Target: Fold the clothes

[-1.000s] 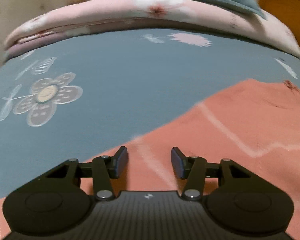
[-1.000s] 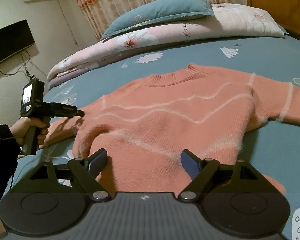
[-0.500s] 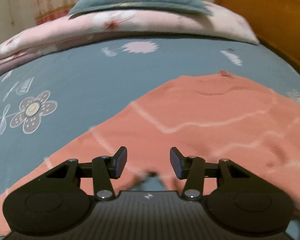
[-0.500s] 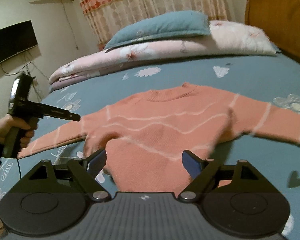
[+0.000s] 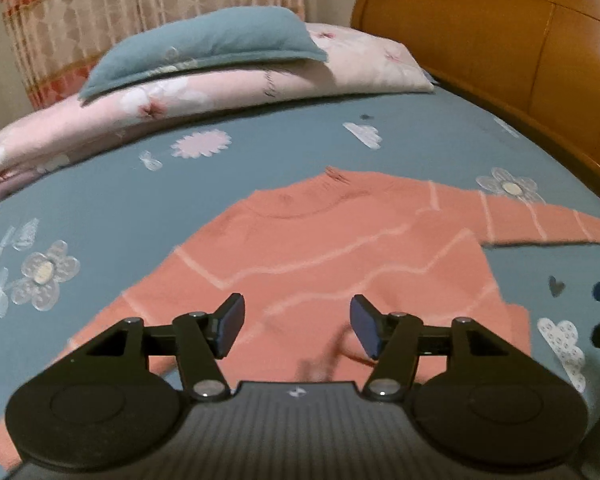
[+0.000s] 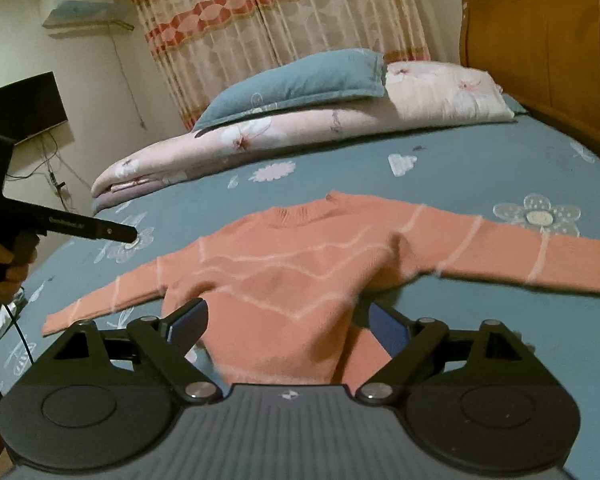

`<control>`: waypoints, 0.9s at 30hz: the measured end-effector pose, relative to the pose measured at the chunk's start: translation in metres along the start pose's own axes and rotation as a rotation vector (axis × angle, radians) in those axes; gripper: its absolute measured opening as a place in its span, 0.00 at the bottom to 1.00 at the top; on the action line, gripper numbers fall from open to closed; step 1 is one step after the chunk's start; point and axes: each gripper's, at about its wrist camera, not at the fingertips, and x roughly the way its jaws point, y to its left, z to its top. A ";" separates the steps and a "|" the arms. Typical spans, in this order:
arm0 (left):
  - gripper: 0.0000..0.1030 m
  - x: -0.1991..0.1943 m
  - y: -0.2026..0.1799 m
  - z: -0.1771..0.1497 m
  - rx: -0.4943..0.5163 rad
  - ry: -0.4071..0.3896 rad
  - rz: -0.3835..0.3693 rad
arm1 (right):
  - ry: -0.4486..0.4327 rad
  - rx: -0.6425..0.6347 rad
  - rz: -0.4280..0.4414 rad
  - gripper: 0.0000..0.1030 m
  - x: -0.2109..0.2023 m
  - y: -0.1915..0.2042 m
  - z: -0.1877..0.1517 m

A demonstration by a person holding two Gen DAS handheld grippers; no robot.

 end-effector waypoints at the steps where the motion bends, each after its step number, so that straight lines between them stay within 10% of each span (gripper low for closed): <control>1: 0.58 0.008 -0.005 -0.008 -0.005 0.012 -0.011 | 0.014 -0.001 0.007 0.88 0.003 -0.001 -0.005; 11: 0.58 0.061 -0.037 -0.092 0.011 0.102 -0.062 | 0.133 -0.211 0.179 0.78 0.039 0.038 -0.036; 15: 0.64 0.066 -0.026 -0.110 0.072 0.084 0.064 | 0.206 -0.270 0.297 0.78 0.064 0.061 -0.042; 27: 0.72 0.086 0.017 -0.121 -0.009 0.070 0.095 | 0.338 -0.409 0.169 0.70 0.155 0.093 -0.043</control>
